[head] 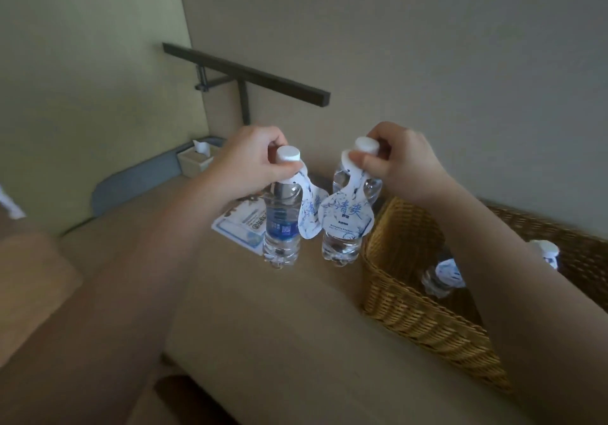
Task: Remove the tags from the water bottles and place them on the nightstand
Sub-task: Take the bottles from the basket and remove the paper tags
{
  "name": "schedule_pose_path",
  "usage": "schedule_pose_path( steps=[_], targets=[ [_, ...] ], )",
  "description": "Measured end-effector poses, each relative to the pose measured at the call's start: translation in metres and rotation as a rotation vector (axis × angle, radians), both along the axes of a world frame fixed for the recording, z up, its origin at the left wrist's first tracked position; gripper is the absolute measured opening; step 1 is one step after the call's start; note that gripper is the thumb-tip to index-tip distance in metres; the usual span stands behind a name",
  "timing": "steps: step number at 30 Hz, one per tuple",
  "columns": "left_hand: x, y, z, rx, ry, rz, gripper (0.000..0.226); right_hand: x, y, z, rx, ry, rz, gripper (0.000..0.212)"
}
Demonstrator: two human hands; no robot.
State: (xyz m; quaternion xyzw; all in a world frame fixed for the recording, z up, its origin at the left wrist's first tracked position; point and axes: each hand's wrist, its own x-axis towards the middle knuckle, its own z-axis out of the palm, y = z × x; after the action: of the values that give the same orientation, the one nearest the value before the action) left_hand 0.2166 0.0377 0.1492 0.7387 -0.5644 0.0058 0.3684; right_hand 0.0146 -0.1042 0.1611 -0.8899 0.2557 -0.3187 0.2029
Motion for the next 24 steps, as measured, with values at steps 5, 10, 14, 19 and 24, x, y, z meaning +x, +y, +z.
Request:
schedule_pose_path(
  steps=[5,10,14,19,24],
  targets=[
    [0.048,0.045,-0.037,0.111,0.12,0.05,0.018,0.071,0.027,-0.053,0.064,0.132,0.14,0.022],
    [0.08,0.08,-0.083,0.268,0.0,0.15,0.018,0.127,0.048,-0.113,0.164,0.251,0.137,0.029],
    [0.085,0.089,-0.12,0.249,0.158,0.146,0.02,0.152,0.057,-0.139,0.127,0.28,0.166,0.028],
    [0.099,0.091,-0.151,0.222,0.182,0.221,0.023,0.17,0.057,-0.155,0.093,0.352,0.189,0.027],
    [0.105,0.087,-0.161,0.218,0.148,0.226,0.026,0.169,0.052,-0.163,0.108,0.339,0.164,0.026]
  ],
)
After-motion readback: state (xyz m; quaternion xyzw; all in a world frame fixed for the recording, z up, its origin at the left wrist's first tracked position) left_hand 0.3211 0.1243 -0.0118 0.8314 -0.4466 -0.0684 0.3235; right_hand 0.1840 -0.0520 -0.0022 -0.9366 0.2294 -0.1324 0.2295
